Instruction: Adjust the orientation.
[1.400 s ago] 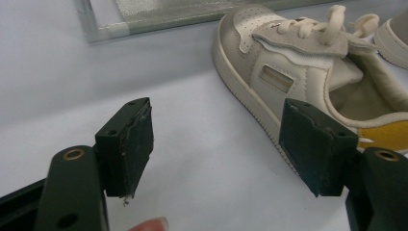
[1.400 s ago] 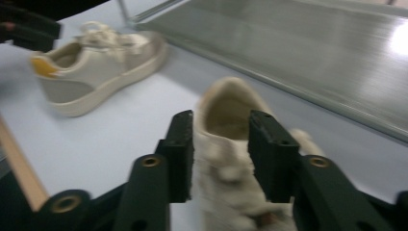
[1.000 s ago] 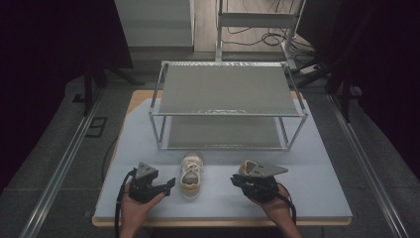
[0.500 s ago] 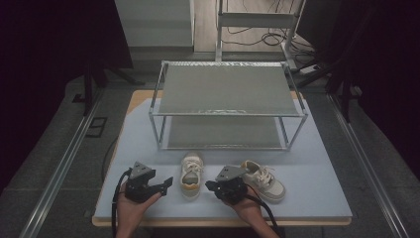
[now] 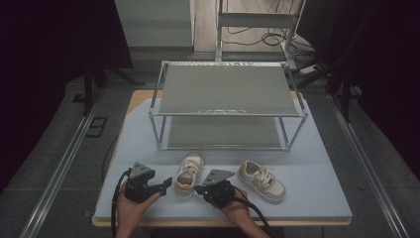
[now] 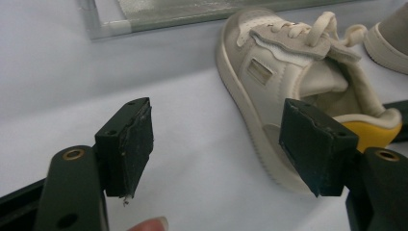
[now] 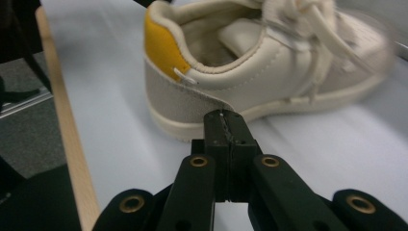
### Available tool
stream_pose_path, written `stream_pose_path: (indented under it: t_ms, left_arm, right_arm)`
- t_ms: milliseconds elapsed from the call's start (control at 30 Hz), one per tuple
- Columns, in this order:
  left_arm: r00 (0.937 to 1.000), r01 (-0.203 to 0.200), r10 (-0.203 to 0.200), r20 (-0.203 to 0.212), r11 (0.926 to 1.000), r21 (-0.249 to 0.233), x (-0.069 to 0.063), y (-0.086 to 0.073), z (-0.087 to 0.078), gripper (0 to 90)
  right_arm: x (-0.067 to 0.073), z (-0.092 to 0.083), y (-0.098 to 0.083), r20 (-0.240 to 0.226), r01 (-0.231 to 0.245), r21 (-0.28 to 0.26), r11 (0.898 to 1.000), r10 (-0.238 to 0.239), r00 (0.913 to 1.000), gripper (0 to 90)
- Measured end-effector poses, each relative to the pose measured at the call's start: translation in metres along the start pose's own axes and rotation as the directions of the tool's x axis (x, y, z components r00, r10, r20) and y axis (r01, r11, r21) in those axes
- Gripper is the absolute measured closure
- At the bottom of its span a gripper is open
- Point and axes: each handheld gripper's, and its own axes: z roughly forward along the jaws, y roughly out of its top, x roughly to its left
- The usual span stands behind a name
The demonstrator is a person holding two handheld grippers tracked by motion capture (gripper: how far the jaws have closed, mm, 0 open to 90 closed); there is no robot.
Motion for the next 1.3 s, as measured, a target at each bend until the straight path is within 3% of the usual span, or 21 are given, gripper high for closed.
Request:
stream_pose_path:
  t_ms: [200,300,533,733,1033,1300]
  left_arm:
    - [0.9996,0.028,-0.028,-0.005,0.9995,-0.014,0.011,-0.001,-0.005,27.9]
    - [0.9993,0.036,-0.036,-0.003,0.9991,-0.022,0.015,-0.001,-0.008,27.9]
    - [0.9990,0.045,-0.045,-0.006,0.9985,-0.030,0.020,0.000,-0.011,27.9]
    - [0.9989,0.044,-0.044,-0.015,0.9983,-0.039,0.019,0.000,-0.014,27.9]
    - [0.9987,0.042,-0.043,-0.028,0.9984,-0.037,0.018,0.000,-0.016,27.8]
    - [0.9989,0.037,-0.038,-0.029,0.9990,-0.027,0.017,-0.001,-0.013,27.8]
  right_arm:
    - [0.010,0.020,0.007,-0.044,0.027,0.012,1.000,-0.026,0.9987,88.5]
    - [0.009,0.019,0.004,-0.041,0.028,0.011,1.000,-0.027,0.9988,88.3]
    - [-0.004,-0.027,-0.011,0.035,-0.027,-0.054,0.998,0.029,0.9990,88.3]
    - [-0.016,-0.068,-0.038,0.096,-0.082,-0.093,0.992,0.091,0.9913,88.3]
    - [-0.033,-0.126,-0.080,0.198,-0.168,-0.150,0.974,0.197,0.9603,88.0]
    - [-0.039,-0.147,-0.107,0.231,-0.213,-0.154,0.965,0.244,0.9418,88.0]
